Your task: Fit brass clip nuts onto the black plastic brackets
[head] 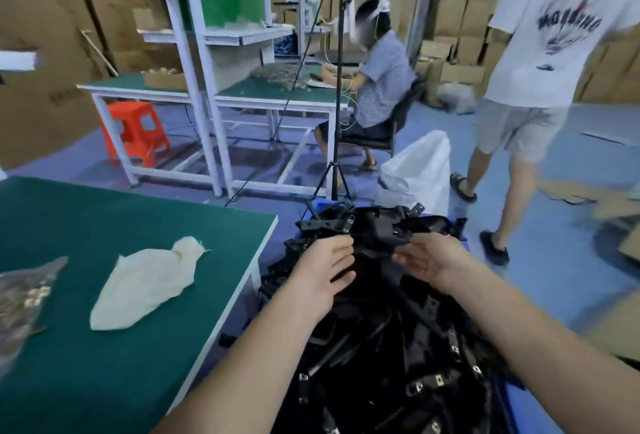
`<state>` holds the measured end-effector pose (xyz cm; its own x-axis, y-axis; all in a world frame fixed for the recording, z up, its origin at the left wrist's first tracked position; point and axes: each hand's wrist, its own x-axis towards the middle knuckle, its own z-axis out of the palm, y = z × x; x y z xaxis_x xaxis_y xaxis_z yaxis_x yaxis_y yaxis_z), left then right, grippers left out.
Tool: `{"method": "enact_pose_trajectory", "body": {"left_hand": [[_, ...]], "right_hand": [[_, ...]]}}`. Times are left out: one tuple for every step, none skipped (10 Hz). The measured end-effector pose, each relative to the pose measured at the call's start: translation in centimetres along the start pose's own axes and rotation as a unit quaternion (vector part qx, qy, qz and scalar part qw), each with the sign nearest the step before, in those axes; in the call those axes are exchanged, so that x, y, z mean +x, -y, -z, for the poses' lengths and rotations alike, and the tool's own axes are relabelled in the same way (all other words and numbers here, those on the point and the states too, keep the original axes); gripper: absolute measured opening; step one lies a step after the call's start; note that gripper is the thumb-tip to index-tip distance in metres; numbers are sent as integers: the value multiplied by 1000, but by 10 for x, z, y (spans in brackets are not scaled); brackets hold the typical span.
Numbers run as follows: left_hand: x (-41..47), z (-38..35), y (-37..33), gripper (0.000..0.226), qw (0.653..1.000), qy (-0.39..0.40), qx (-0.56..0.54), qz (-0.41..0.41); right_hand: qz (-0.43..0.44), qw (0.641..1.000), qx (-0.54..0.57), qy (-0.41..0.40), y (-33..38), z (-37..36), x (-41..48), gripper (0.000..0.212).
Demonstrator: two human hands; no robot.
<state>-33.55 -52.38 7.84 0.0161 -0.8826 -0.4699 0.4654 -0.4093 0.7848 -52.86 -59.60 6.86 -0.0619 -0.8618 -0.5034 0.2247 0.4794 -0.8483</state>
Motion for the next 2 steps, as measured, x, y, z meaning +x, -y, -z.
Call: {"method": "enact_pose_trajectory", "body": {"left_hand": [[-13, 17, 6, 21, 994, -74, 45, -70], [-50, 35, 7, 32, 977, -108, 87, -163]], "right_hand": [[-1, 996, -85, 13, -18, -4, 3, 20], [-3, 991, -119, 69, -36, -14, -10, 23]]}}
